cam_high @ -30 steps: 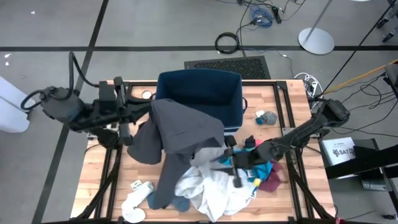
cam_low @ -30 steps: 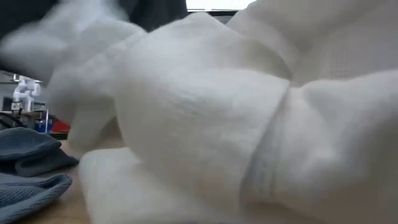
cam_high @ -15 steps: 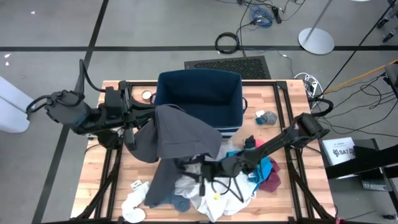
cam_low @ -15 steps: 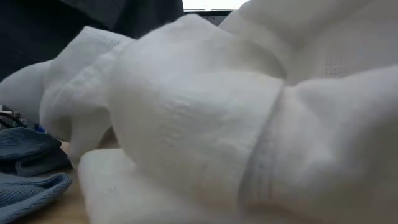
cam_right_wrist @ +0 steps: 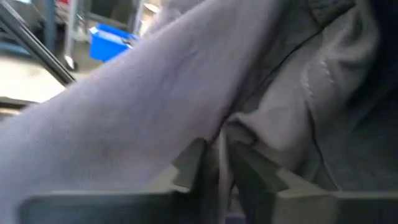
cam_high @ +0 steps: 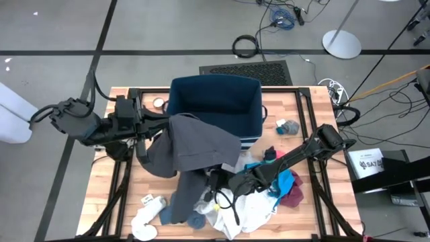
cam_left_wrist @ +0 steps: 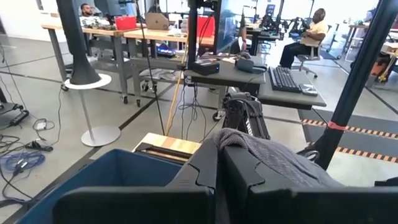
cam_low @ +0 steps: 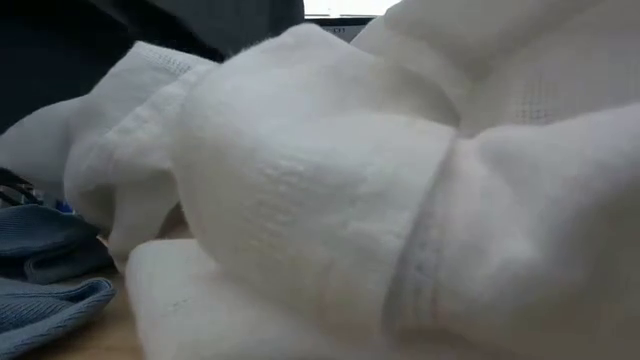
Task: Sort clothes
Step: Put the gray short into the white and blue laundry organizer
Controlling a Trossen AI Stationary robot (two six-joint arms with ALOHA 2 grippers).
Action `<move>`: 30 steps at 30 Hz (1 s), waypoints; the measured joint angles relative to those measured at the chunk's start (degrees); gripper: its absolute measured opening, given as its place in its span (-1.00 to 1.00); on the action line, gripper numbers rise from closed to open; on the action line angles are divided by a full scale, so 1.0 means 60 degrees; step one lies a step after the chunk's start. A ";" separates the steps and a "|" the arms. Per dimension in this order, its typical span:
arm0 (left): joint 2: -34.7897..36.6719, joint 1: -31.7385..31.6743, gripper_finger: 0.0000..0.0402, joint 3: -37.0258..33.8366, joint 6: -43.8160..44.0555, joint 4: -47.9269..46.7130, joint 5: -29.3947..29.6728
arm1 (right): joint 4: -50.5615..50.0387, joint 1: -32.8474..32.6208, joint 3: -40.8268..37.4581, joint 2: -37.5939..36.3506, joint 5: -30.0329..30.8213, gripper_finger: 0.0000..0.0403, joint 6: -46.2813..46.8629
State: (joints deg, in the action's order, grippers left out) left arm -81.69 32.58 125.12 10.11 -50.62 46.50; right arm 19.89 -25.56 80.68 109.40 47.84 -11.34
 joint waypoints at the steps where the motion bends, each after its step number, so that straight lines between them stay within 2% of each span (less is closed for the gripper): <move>1: 0.0000 0.0000 -0.95 0.0000 0.0002 -0.0050 0.0000 | -0.0129 0.0000 0.0000 0.0000 0.0047 -0.83 -0.0016; 3: 0.0000 0.0000 -0.95 0.0000 0.0015 -0.0250 0.0004 | -0.0265 -0.0004 -0.0001 0.0000 0.0067 -0.95 -0.0158; 7: 0.0002 0.0000 -0.95 0.0000 0.0266 -0.0783 0.0000 | -0.0570 -0.0147 -0.0025 -0.0240 0.0286 -0.99 -0.0585; 13: 0.0004 0.0000 -0.93 0.0000 0.0766 -0.1333 0.0002 | -0.2495 -0.1146 0.0513 -0.1506 0.3092 -1.00 -0.1848; 20: -0.0015 0.0000 -0.92 0.0000 0.0765 -0.0628 -0.0197 | -0.2329 -0.2254 0.1016 -0.2876 0.6498 -1.00 -0.5495; 23: -0.0094 -0.0007 -0.92 0.0000 0.0772 -0.0265 -0.0743 | -0.2337 -0.2528 0.1337 -0.3349 0.7043 -1.00 -0.6466; 25: -0.0211 -0.0004 -0.92 0.0000 0.0783 -0.0009 -0.1184 | -0.2344 -0.2728 0.1457 -0.3655 0.7046 -1.00 -0.6251; 30: -0.0561 0.0006 -0.91 0.0000 0.1041 -0.0087 -0.1840 | -0.2776 -0.3044 0.1335 -0.3996 0.7110 -1.00 -0.4421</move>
State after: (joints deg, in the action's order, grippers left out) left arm -85.06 32.61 125.12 16.36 -51.14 35.46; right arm 3.24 -43.83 88.69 85.43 90.51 -37.87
